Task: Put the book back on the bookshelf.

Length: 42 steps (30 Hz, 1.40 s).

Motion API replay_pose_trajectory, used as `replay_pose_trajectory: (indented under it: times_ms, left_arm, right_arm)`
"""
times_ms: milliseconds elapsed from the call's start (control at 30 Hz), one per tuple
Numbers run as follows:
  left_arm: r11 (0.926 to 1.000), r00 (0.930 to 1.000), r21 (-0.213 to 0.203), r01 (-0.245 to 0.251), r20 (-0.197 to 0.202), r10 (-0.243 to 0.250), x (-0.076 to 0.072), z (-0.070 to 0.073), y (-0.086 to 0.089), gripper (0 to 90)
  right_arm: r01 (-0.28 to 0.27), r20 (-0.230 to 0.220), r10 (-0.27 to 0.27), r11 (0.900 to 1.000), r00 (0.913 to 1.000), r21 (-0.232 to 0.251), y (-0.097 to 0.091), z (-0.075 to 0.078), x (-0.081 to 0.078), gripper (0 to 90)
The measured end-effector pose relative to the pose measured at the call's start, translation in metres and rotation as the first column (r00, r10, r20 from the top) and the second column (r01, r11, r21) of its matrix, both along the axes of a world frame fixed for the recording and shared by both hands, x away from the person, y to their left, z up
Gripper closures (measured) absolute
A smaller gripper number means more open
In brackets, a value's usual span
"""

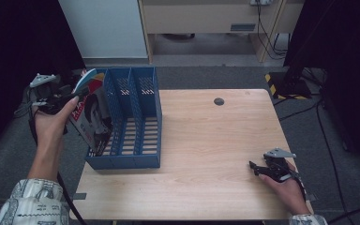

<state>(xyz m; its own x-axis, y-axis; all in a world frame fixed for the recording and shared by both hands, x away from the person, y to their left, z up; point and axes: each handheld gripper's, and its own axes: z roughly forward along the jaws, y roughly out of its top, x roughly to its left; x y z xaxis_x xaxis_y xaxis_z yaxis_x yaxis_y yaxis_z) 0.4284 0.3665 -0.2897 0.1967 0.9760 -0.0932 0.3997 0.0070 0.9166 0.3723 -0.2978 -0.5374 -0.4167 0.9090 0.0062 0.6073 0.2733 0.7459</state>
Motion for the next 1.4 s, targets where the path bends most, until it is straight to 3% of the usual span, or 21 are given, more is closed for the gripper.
replay_pose_trajectory:
  times_ms: [167, 667, 1067, 1400]
  left_arm:
    - [0.9995, 0.9993, 0.013, 0.029, 0.024, -0.029, -0.009, 0.002, -0.011, 16.7]
    - [0.9946, 0.9933, 0.042, 0.095, 0.062, -0.097, -0.021, 0.008, -0.039, 9.3]
    - [0.9882, 0.9866, 0.046, 0.146, 0.066, -0.149, -0.025, 0.009, -0.057, 6.9]
    - [0.9785, 0.9783, 0.06, 0.197, 0.052, -0.201, -0.024, 0.004, -0.077, 6.3]
  right_arm:
    - [0.001, 0.0, -0.001, 1.0, 1.0, 0.0, 0.0, 0.0, 0.0, 27.6]
    - [0.0, -0.001, 0.0, 1.0, 1.0, 0.001, 0.0, 0.0, 0.0, 27.5]
    - [0.002, 0.0, -0.002, 1.0, 1.0, 0.0, 0.0, 0.0, 0.0, 27.1]
    - [-0.002, -0.002, 0.002, 1.0, 1.0, 0.001, 0.0, 0.0, 0.0, 26.6]
